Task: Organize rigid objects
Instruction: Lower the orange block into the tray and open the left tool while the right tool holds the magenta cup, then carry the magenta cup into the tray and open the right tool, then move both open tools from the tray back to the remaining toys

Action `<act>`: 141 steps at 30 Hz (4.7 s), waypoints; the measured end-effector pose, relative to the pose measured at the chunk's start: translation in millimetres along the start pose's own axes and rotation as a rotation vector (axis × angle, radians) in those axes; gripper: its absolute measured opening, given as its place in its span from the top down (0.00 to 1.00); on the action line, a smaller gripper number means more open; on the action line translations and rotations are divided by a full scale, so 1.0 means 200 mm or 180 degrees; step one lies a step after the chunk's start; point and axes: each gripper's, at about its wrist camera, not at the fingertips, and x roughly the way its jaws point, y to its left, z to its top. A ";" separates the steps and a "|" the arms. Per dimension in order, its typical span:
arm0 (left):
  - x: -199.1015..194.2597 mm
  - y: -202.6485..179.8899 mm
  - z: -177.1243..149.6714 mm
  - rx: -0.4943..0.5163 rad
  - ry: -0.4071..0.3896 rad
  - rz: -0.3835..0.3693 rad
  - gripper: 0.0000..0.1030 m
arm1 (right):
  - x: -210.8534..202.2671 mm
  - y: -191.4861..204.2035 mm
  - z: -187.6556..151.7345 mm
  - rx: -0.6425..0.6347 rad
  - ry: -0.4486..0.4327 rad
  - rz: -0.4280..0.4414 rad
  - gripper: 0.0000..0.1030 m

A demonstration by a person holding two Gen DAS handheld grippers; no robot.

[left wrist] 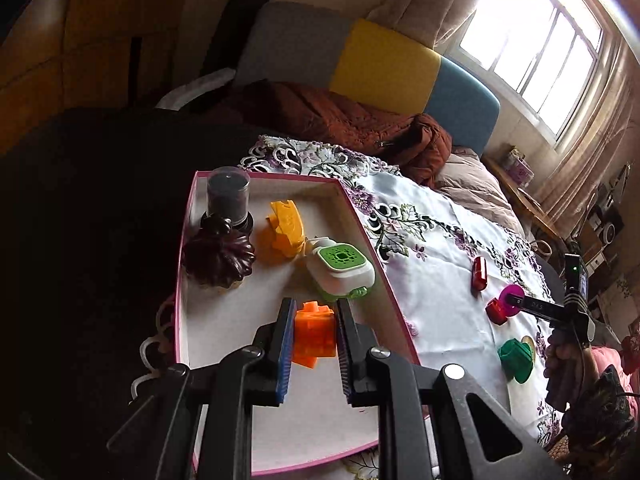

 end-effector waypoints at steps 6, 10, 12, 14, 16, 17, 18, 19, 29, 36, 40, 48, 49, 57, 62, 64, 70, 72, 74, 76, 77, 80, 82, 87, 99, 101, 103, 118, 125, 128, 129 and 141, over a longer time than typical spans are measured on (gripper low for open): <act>0.14 0.00 0.06 0.0051 0.0049 0.0088 0.82 | 0.00 0.00 0.00 -0.0006 -0.0001 0.0002 0.57; 0.22 -0.01 0.12 0.0116 0.0020 0.0178 0.82 | 0.00 0.00 0.00 -0.0019 -0.0002 0.0008 0.57; 0.26 -0.01 0.15 0.0120 0.0011 0.0259 0.82 | 0.00 0.01 0.00 -0.0030 -0.0003 0.0007 0.57; 0.27 -0.01 0.17 0.0142 -0.0017 0.0209 0.79 | 0.00 0.01 0.00 -0.0042 -0.0004 0.0000 0.57; 0.27 -0.02 0.18 0.0165 -0.0041 0.0250 0.72 | 0.01 0.01 0.00 -0.0057 -0.0005 -0.0002 0.57; 0.27 -0.02 0.18 0.0146 -0.0034 0.0210 0.72 | 0.01 0.01 0.01 -0.0059 -0.0005 -0.0002 0.57; 0.26 -0.02 0.18 0.0127 -0.0038 0.0196 0.70 | 0.01 0.01 0.01 -0.0061 -0.0006 -0.0001 0.57; 0.25 -0.01 0.18 0.0104 -0.0051 0.0208 0.69 | 0.01 0.01 0.01 -0.0060 -0.0007 -0.0002 0.57; 0.09 0.03 0.07 -0.0052 -0.0089 0.0290 0.69 | 0.00 0.02 0.01 -0.0104 -0.0022 -0.0022 0.57; 0.04 -0.01 -0.03 0.0036 -0.0057 0.0315 0.69 | -0.02 0.02 0.01 -0.0116 -0.0098 -0.0006 0.57; 0.03 -0.06 -0.05 0.0099 -0.0074 0.0285 0.69 | -0.04 0.02 0.01 -0.0110 -0.0157 -0.0005 0.57; 0.04 -0.12 -0.07 0.0128 -0.0002 0.0364 0.69 | -0.09 0.03 0.03 -0.0107 -0.0299 0.0098 0.57; 0.05 -0.13 -0.07 0.0133 0.0014 0.0375 0.69 | -0.10 0.04 0.03 -0.0119 -0.0315 0.0111 0.57; 0.03 -0.16 -0.10 0.0189 0.0022 0.0400 0.69 | -0.16 0.10 0.03 -0.0231 -0.0434 0.0275 0.57; 0.00 -0.15 -0.10 0.0170 0.0003 0.0399 0.69 | -0.15 0.12 0.02 -0.0275 -0.0410 0.0273 0.57; -0.01 -0.14 -0.10 0.0163 -0.0010 0.0400 0.69 | -0.16 0.12 0.02 -0.0253 -0.0413 0.0304 0.57; -0.04 -0.11 -0.10 0.0108 -0.0036 0.0396 0.69 | -0.18 0.19 0.01 -0.0383 -0.0405 0.0313 0.57; -0.04 -0.09 -0.10 0.0088 -0.0055 0.0391 0.69 | -0.20 0.23 0.00 -0.0422 -0.0424 0.0362 0.57; -0.04 -0.08 -0.10 0.0069 -0.0057 0.0392 0.69 | -0.22 0.26 -0.01 -0.0450 -0.0438 0.0421 0.57; -0.05 -0.07 -0.10 0.0045 -0.0069 0.0396 0.69 | -0.25 0.31 -0.03 -0.0469 -0.0443 0.0495 0.57; -0.06 -0.06 -0.10 0.0036 -0.0085 0.0396 0.69 | -0.26 0.33 -0.03 -0.0486 -0.0445 0.0529 0.57; -0.08 -0.03 -0.10 -0.0002 -0.0123 0.0413 0.69 | -0.30 0.42 -0.07 -0.0598 -0.0452 0.0641 0.57; -0.09 -0.01 -0.10 -0.0029 -0.0134 0.0429 0.69 | -0.34 0.49 -0.09 -0.0698 -0.0472 0.0717 0.57; -0.11 0.07 -0.11 -0.0106 -0.0143 0.0474 0.69 | -0.43 0.69 -0.16 -0.0964 -0.0501 0.0969 0.57; -0.14 0.19 -0.12 -0.0242 -0.0169 0.0500 0.69 | -0.54 1.23 -0.39 -0.1785 -0.0294 0.1544 0.57; -0.14 0.21 -0.13 -0.0263 -0.0159 0.0498 0.69 | -0.50 1.30 -0.43 -0.1913 -0.0198 0.1564 0.57; -0.14 0.23 -0.14 -0.0286 -0.0151 0.0503 0.69 | -0.45 1.37 -0.46 -0.2036 -0.0040 0.1604 0.57; -0.13 0.24 -0.16 -0.0257 -0.0095 0.0524 0.69 | -0.23 1.51 -0.44 -0.2019 0.0031 0.1241 0.46; -0.14 0.21 -0.16 -0.0205 -0.0107 0.0569 0.69 | -0.31 1.47 -0.45 -0.1951 -0.0092 0.1314 0.39; -0.15 0.20 -0.16 -0.0174 -0.0132 0.0586 0.69 | -0.36 1.45 -0.45 -0.1904 -0.0179 0.1335 0.35; -0.16 0.19 -0.15 -0.0161 -0.0139 0.0590 0.69 | -0.37 1.43 -0.45 -0.1882 -0.0206 0.1349 0.34; -0.19 0.12 -0.16 0.0011 -0.0187 0.0626 0.69 | -0.48 1.20 -0.39 -0.1491 -0.0447 0.1296 0.24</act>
